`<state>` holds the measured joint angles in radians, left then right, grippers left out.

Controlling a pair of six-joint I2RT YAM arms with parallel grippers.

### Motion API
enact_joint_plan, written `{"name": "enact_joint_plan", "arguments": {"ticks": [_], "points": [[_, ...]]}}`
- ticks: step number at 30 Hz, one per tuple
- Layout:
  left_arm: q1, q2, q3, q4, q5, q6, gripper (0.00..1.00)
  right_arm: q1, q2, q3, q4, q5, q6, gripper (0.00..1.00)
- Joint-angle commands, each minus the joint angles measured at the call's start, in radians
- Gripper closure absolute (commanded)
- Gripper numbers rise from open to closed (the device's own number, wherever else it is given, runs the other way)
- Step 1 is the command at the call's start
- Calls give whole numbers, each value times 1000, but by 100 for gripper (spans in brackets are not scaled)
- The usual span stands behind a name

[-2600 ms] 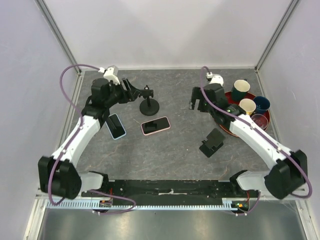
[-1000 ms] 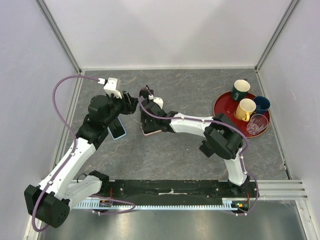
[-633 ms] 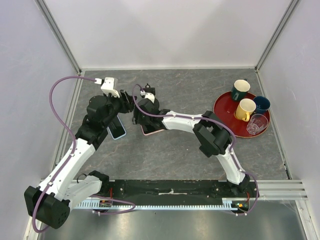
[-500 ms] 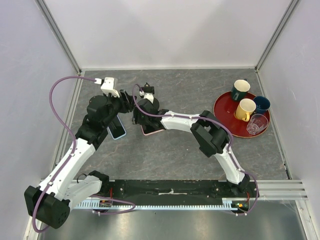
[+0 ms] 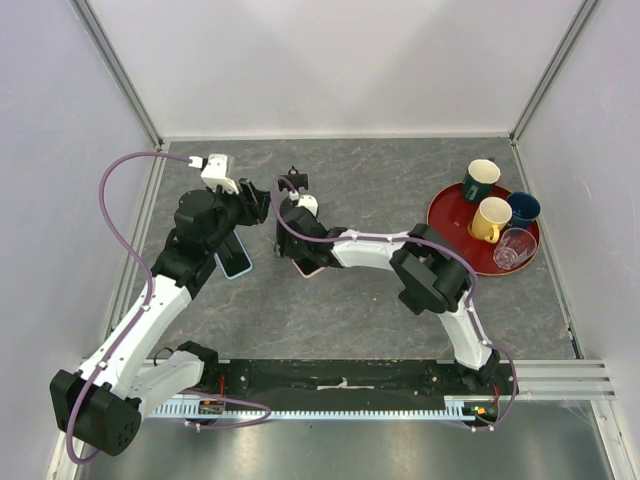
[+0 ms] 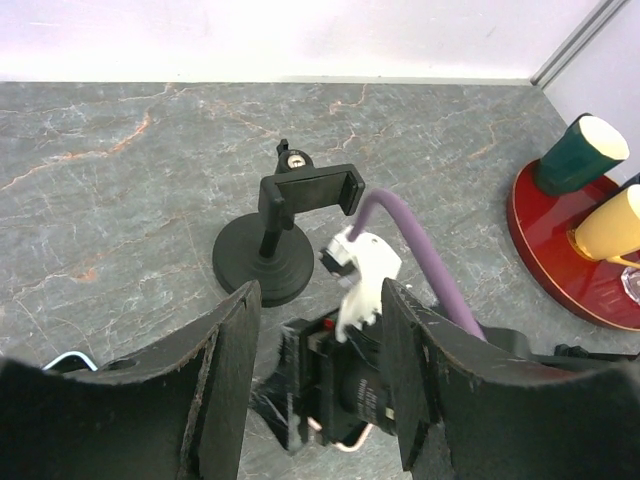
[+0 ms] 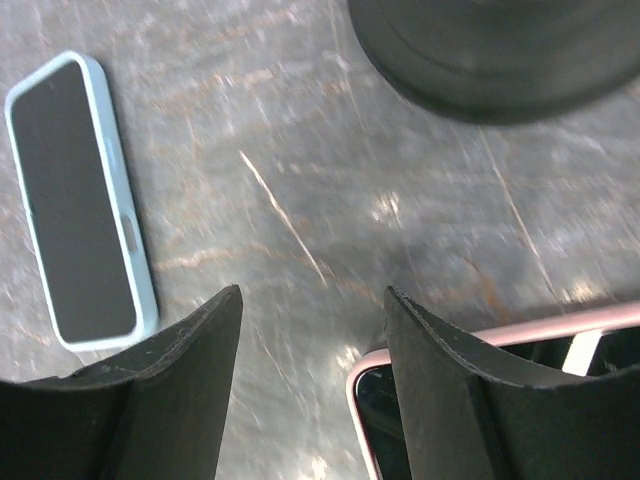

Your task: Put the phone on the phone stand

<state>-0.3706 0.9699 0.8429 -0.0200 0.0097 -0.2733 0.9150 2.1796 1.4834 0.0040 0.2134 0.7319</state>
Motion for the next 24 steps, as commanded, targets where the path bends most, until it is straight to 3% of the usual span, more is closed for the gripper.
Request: {"name": "enact_joint_plan", "arguments": {"ticks": [1, 11, 15, 17, 21, 24], "points": [[12, 0, 15, 32, 13, -38, 42, 10, -116, -147, -78, 27, -15, 33], [16, 1, 31, 26, 41, -58, 42, 16, -446, -537, -165, 113, -60, 27], [18, 3, 33, 26, 49, -63, 42, 16, -567, -571, -194, 118, -97, 24], [16, 7, 33, 26, 49, -61, 42, 15, -621, -558, -202, 142, -158, 18], [18, 18, 36, 2, 52, -60, 41, 10, -653, -519, -217, 170, -351, 4], [18, 24, 39, 0, 61, -66, 42, -19, -641, -471, -252, 164, -471, 2]]}}
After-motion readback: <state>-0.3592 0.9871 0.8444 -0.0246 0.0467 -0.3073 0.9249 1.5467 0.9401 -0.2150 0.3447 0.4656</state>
